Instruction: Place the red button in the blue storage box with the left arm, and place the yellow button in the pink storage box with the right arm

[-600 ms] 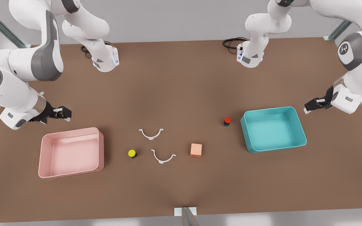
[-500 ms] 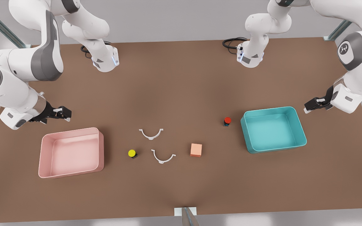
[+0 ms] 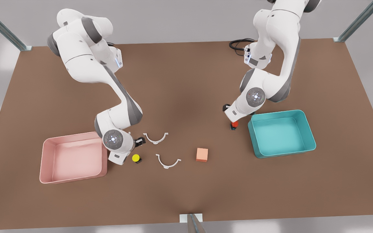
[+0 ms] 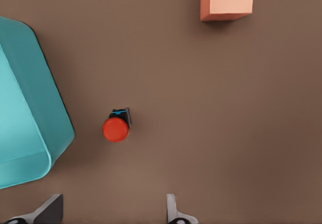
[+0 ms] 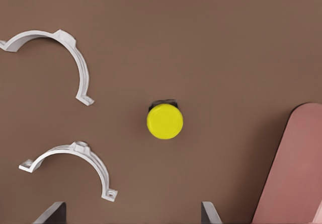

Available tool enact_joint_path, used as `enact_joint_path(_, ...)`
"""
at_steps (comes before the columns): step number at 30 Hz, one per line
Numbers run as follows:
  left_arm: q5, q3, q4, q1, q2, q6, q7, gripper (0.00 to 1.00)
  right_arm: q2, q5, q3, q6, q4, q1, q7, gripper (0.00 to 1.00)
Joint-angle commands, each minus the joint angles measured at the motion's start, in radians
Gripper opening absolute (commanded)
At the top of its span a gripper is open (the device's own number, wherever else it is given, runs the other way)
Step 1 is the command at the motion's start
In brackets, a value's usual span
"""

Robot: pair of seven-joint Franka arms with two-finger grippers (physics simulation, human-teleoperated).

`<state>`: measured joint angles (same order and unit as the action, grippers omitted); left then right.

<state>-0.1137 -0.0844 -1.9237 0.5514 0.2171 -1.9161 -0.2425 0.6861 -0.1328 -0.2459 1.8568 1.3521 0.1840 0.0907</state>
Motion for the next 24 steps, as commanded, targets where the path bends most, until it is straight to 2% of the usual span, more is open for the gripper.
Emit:
enact_joint_path(1, -0.001, 0.0, -0.09, 0.008, -0.028, -0.314, -0.184, 1.0, 0.041, -0.024, 0.003, 0.219, -0.001, 0.002, 0.231, 1.0)
enact_joint_path(2, -0.001, 0.0, -0.123, 0.022, -0.03, -0.359, -0.187, 1.0, 0.075, -0.047, 0.003, 0.286, -0.004, 0.002, 0.233, 1.0)
enact_joint_path(5, -0.001, 0.0, -0.129, 0.022, 0.004, -0.408, -0.189, 1.0, 0.113, -0.068, 0.005, 0.317, -0.002, 0.0, 0.254, 1.0)
enact_joint_path(7, -0.001, 0.0, -0.215, 0.022, 0.002, -0.517, -0.187, 1.0, 0.133, -0.07, 0.007, 0.361, -0.002, -0.008, 0.248, 1.0)
enact_joint_path(18, 0.0, -0.005, -0.227, 0.01, 0.09, -0.574, -0.185, 1.0, 0.147, -0.067, 0.007, 0.397, 0.156, -0.04, 0.25, 1.0)
enact_joint_path(19, 0.0, -0.009, -0.227, 0.004, 0.097, -0.574, -0.187, 1.0, 0.147, -0.068, 0.007, 0.397, 0.157, -0.035, 0.254, 0.98)
enact_joint_path(20, -0.001, -0.011, -0.233, -0.004, 0.103, -0.574, -0.187, 1.0, 0.144, -0.068, 0.005, 0.395, 0.157, -0.034, 0.257, 0.78)
enact_joint_path(21, -0.001, -0.011, -0.242, -0.004, 0.102, -0.574, -0.187, 1.0, 0.144, -0.07, 0.005, 0.397, 0.156, -0.032, 0.257, 0.75)
enact_joint_path(24, -0.001, -0.011, -0.273, -0.004, 0.1, -0.574, -0.189, 1.0, 0.147, -0.137, 0.003, 0.464, 0.154, -0.04, 0.259, 0.75)
